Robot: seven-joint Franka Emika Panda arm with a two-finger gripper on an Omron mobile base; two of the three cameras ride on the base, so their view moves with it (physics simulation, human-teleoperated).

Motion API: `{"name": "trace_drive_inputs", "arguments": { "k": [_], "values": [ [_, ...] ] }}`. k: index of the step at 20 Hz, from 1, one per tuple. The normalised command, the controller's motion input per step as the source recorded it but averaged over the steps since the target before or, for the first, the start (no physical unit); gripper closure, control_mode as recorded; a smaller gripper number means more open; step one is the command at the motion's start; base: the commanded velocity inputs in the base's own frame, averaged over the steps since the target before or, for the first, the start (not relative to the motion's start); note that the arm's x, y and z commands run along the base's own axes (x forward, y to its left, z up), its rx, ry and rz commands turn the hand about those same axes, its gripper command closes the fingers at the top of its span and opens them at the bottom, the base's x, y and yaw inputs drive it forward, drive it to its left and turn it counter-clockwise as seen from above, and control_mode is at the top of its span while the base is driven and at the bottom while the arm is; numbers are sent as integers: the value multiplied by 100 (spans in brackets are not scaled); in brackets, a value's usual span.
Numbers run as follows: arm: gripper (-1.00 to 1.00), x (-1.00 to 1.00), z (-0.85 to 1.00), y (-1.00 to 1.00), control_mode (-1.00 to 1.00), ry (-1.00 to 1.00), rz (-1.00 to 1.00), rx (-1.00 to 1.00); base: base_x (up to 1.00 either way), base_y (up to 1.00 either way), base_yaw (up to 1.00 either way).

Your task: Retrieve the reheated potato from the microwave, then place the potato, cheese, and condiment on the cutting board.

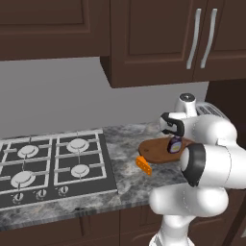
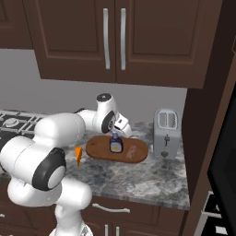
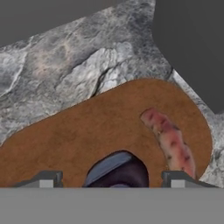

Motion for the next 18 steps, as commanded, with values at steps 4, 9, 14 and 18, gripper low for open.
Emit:
{"name": "trace_drive_inputs", "arguments": {
  "k": [4, 9, 14, 18],
  "values": [
    [-100, 0, -2, 7, -100, 0, 0, 0, 0, 0, 0],
    [-100, 0, 0, 7, -100, 0, 0, 0, 0, 0, 0],
    [-100, 0, 2, 0, -100, 0, 1, 0, 0, 0, 0],
    [-100, 0, 9, 0, -100, 0, 1, 0, 0, 0, 0]
  ]
}}
